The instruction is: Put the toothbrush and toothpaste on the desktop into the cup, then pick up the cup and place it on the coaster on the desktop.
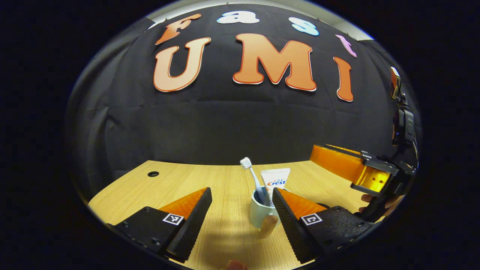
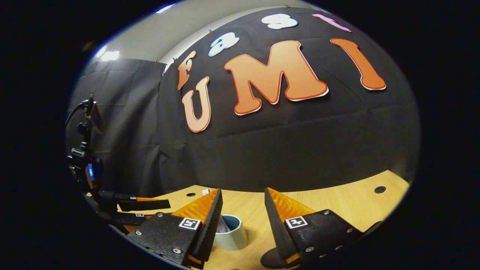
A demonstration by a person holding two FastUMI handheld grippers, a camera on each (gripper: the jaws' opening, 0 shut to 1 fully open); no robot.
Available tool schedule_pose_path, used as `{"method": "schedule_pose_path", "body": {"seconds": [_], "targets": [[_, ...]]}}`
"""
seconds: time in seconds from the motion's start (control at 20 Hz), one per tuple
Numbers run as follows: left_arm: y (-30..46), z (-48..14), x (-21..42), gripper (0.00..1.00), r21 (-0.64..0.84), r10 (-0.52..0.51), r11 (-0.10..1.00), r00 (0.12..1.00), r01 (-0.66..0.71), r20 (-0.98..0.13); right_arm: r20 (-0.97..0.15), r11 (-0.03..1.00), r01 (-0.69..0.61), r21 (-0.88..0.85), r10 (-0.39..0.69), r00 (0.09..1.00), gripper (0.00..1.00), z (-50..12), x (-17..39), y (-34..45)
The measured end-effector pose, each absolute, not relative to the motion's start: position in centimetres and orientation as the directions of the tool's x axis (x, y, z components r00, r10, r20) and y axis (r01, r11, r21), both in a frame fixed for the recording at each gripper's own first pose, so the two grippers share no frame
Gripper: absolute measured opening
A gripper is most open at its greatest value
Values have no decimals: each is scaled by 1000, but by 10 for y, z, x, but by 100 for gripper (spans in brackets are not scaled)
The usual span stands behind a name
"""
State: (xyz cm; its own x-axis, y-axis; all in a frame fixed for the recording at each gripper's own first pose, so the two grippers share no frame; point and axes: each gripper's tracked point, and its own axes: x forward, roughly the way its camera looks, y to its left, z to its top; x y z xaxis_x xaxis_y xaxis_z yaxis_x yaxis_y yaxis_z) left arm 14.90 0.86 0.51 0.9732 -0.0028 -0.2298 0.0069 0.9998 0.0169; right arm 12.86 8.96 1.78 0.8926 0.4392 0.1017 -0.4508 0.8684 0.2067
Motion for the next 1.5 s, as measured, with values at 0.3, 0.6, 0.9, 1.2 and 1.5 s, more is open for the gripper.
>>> {"method": "schedule_pose_path", "body": {"seconds": [0.3,0.6,0.9,1.2,1.5], "targets": [[-22,6,156,97,54,-92,991,917,123,-388,142,905,-400,147,381,914,92,46,102,45],[-35,-8,156,96,105,-118,972,823,211,-556,140,928,-345,140,326,935,94,49,77,9],[-34,-40,156,96,131,-64,962,664,239,-745,123,937,-323,134,308,944,94,42,51,-11],[-41,-74,156,88,123,-40,952,510,281,-859,101,952,-283,122,271,957,96,38,32,-34],[-50,-74,160,72,118,-12,954,428,276,-903,101,956,-260,135,248,964,95,33,22,-51]]}}
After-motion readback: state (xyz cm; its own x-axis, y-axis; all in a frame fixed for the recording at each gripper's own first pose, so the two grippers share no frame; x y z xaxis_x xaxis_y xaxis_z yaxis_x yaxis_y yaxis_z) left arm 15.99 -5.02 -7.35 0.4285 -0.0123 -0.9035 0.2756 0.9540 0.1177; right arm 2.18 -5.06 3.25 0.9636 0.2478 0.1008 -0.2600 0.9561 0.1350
